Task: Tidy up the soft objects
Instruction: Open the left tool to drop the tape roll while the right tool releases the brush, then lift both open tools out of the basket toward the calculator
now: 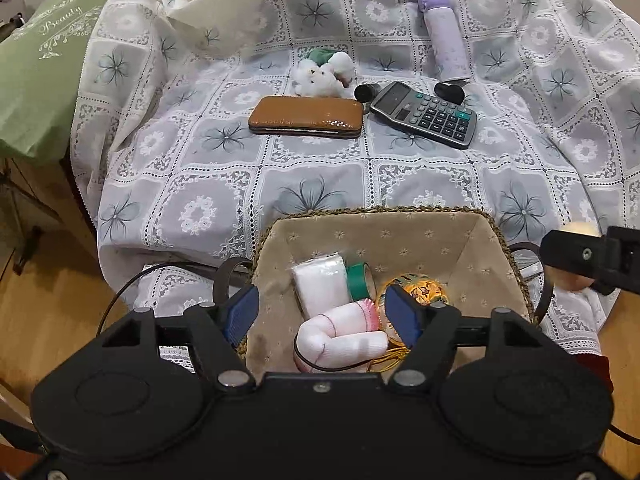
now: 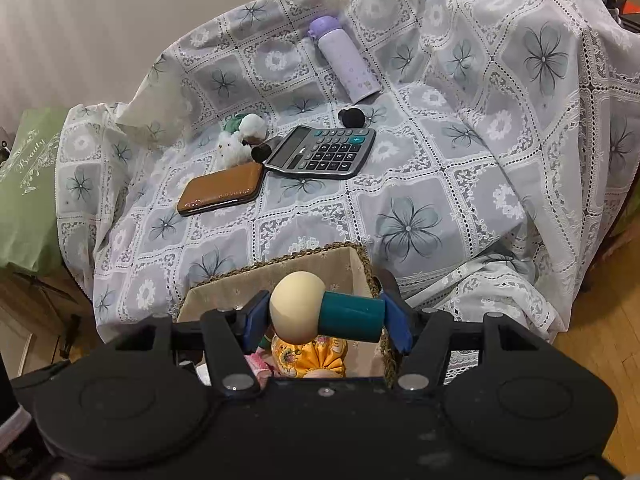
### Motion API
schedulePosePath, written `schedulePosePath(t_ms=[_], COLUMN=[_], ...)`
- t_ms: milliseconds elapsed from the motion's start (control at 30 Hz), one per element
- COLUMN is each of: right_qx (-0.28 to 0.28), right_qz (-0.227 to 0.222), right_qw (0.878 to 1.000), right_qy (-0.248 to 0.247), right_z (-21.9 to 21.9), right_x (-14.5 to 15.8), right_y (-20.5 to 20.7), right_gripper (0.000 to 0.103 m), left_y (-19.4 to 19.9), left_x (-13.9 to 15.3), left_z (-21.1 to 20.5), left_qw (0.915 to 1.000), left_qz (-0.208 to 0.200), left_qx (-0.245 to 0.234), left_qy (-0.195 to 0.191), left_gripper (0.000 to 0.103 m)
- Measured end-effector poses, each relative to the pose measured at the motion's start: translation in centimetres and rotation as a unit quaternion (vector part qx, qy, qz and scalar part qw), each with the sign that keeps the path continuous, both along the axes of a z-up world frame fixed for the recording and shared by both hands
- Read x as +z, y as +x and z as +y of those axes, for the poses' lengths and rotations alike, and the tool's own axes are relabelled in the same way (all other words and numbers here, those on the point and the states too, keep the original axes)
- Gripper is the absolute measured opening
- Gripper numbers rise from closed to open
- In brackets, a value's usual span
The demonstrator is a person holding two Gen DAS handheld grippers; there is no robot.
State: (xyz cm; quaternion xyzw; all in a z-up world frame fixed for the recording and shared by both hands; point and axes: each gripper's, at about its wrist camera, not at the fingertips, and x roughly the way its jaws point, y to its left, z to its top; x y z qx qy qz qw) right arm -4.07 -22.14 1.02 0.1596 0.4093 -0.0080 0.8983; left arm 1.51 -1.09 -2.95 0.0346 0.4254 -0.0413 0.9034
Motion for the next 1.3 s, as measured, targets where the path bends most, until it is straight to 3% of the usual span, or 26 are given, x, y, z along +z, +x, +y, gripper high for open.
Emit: schedulePosePath(t_ms=[333, 433, 1300], right_qx=[0.003, 0.004, 0.011], right_qz=[0.002, 0.005, 0.023], right_qw=[1.000, 1.000, 1.000], right_qy=[-0.003, -0.004, 0.000], right_z=[-0.09, -0.04, -0.13], right_x=[0.02, -0.01, -0.64], right_y=[0.07, 0.09, 0.40], right_gripper=[0.061, 0.062, 0.063], left_y=[0.06, 0.09, 0.25], left_x=[-0.11, -0.12, -0.45], left_z=[0.02, 0.11, 0.38], left_qw=[1.0000, 1.0000, 0.9998], left_qz=[0.005, 0.006, 0.016], left_qx=[0.001, 0.002, 0.009], left_qy=[0.002, 0.001, -0.004], left_gripper=[0.068, 0.075, 0.075])
